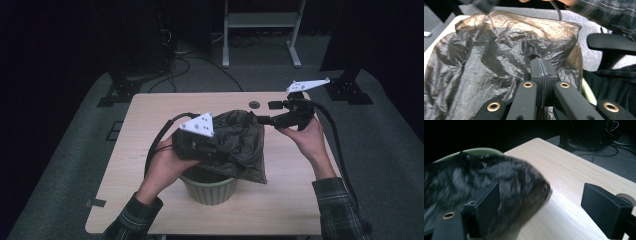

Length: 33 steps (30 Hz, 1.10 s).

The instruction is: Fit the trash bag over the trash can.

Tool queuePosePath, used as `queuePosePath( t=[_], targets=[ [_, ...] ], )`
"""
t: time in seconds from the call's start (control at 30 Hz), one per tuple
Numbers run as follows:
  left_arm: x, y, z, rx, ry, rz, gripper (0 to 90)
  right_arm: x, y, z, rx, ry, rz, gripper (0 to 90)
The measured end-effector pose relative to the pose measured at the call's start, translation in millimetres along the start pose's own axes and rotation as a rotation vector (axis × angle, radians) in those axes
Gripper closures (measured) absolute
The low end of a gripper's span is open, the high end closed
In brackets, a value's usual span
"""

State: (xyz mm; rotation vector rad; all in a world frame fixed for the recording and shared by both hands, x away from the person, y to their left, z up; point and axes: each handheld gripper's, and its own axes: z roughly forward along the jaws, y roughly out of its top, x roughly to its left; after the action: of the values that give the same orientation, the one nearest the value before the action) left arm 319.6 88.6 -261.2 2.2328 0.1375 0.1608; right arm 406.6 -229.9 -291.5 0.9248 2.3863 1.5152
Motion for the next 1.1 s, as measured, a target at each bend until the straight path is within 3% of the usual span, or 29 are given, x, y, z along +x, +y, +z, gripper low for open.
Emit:
queuePosePath(
  t=[0.27,0.5,0.97,1.1],
  targets=[
    [14.8,-9.0,-16.5,-0.048,0.080,-0.060,90.0,14.7,-11.4,-19.8,-0.017,0.015,-0.022,13.8],
    [27.9,-11.5,-19.1,-0.059,0.134,-0.102,90.0,36.6,-26.8,-27.0,-0.023,0.061,-0.047,13.8],
    [39.0,-13.0,-18.1,-0.061,0.171,-0.132,90.0,76.2,-67.9,-32.6,-0.006,0.187,-0.072,14.8],
    [38.8,-12.1,-17.0,-0.067,0.169,-0.135,90.0,83.8,-74.9,-27.9,0.006,0.219,-0.074,23.2]
  ],
)
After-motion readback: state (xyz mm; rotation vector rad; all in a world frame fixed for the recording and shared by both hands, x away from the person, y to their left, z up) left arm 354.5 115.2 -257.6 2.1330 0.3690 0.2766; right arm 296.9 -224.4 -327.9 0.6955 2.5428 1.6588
